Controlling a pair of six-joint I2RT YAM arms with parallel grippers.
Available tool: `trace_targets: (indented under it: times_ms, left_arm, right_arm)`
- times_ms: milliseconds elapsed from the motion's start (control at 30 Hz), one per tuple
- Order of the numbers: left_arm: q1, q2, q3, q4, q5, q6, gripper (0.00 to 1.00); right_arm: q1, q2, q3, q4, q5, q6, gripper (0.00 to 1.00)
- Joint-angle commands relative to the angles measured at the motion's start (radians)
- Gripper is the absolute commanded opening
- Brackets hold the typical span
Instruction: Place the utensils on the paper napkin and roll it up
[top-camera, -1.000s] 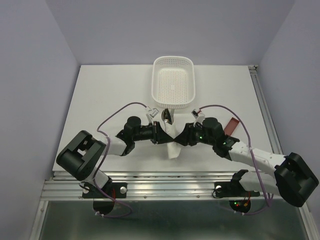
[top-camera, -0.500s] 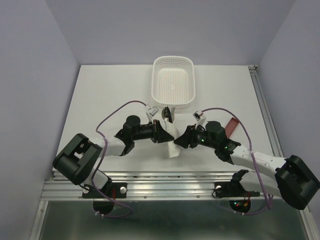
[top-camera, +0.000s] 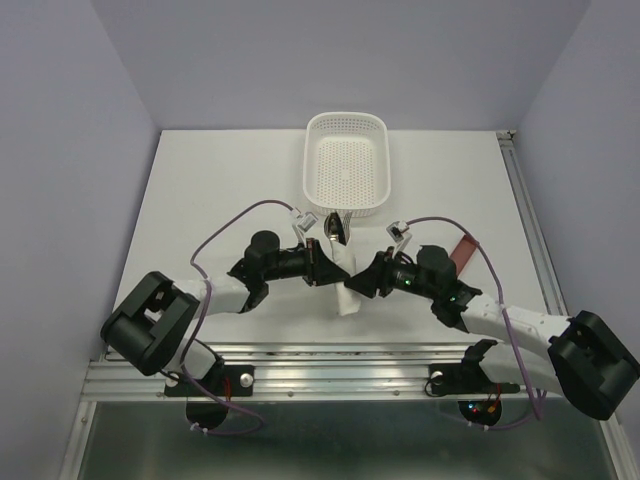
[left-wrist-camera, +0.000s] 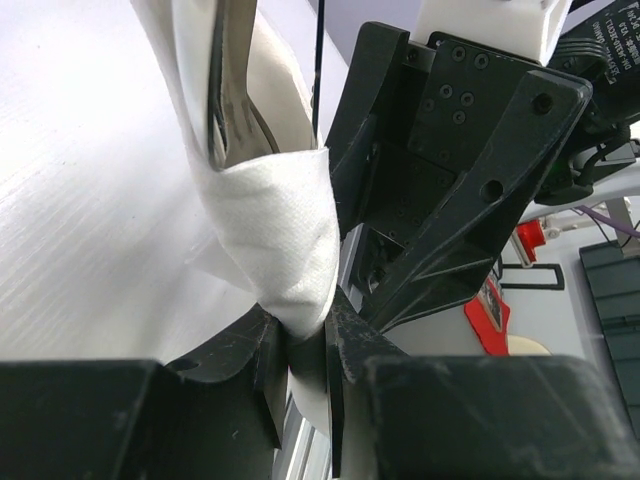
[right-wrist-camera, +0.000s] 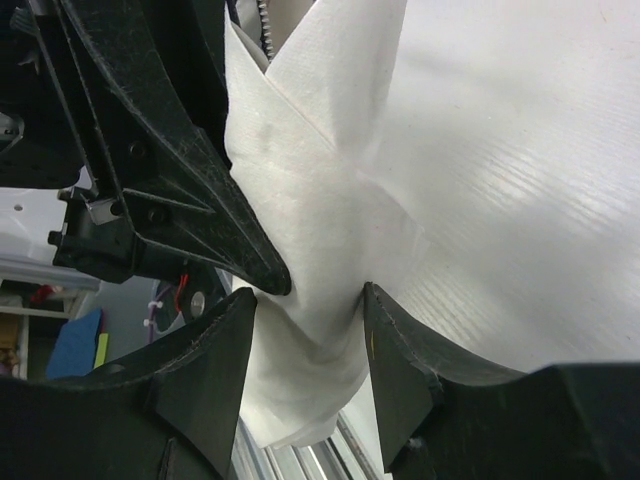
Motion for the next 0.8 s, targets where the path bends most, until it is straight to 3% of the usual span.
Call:
trace_targets:
  times_ms: [0,300,600,767]
  left_arm:
    - [-0.006,-0.055,0.055,0.120,0.032,-0.011,0.00]
    - [-0.006,-0.074,0.056,0.154,0.053,-0.028,0.00]
    - [-0.006,-0.077,0.070,0.169,0.085,-0.036,0.00]
    - [-0.008,-0.089,0.073,0.169,0.092,-0.037,0.00]
  right_arm:
    - [0.013,-0.004,-0.025,0.116,-0.051,0.011,0.53]
    - [0.013,-0.018,-0.054,0.189,-0.094,0.032,0.47]
    - [0.013,-0.042,-0.062,0.201,-0.101,0.028,0.54]
    - [0.013,-0.036,-0.059,0.201,-0.104,0.018,0.53]
